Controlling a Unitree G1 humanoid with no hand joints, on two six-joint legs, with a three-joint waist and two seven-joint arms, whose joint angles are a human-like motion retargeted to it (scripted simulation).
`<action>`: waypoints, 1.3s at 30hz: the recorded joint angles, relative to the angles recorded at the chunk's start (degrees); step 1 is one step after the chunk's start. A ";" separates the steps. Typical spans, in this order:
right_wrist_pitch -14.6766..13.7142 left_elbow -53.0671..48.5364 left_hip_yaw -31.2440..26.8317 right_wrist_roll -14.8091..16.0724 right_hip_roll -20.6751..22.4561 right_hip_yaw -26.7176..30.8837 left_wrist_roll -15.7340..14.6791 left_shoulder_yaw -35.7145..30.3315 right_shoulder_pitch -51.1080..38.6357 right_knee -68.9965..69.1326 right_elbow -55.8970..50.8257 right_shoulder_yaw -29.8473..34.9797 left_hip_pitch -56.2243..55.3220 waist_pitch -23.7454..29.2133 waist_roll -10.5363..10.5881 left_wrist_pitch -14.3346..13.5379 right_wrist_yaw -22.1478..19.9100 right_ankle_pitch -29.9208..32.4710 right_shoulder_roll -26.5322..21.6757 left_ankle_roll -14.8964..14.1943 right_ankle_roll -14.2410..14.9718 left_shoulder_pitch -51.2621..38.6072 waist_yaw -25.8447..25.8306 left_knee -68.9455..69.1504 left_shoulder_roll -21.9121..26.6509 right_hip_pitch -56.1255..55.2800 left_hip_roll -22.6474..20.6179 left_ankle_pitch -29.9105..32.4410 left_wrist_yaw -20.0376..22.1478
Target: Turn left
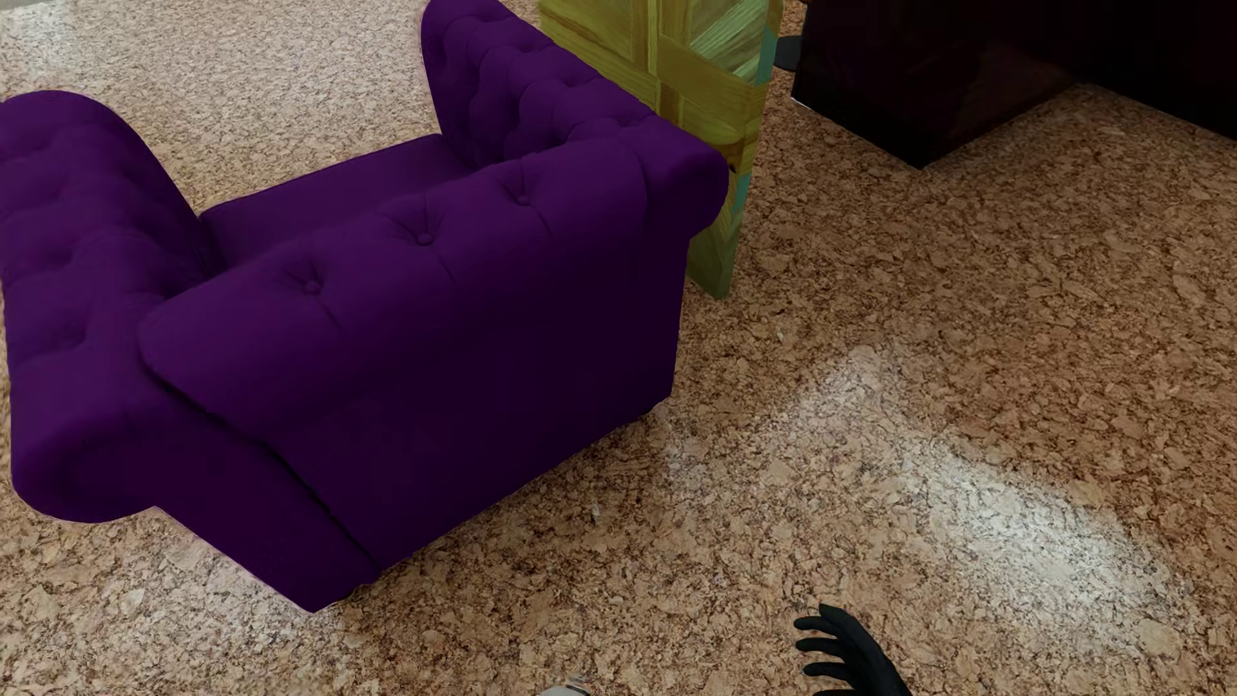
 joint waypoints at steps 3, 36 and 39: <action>-1.14 0.00 2.26 -0.07 -0.47 -1.43 -1.93 -0.53 -1.73 -8.73 2.44 -1.34 -1.72 0.26 0.66 -1.92 -0.03 -3.33 -0.30 4.50 4.21 0.36 3.86 1.90 0.20 5.59 1.80 -4.28 -0.24; -4.01 0.91 2.10 2.42 -0.87 -1.59 1.14 -1.60 0.96 -7.07 1.92 -0.78 0.43 -0.41 1.38 1.70 -2.28 -0.40 1.15 1.06 1.68 -4.67 0.33 3.36 -0.69 0.50 0.40 -3.06 -2.11; -2.06 0.48 1.50 3.63 -2.01 -2.40 1.17 -0.66 1.88 -7.29 0.60 -0.91 0.76 -0.67 2.11 2.89 0.11 -0.38 0.95 0.90 2.04 -4.48 0.87 1.38 0.71 0.96 -0.51 -1.26 -4.41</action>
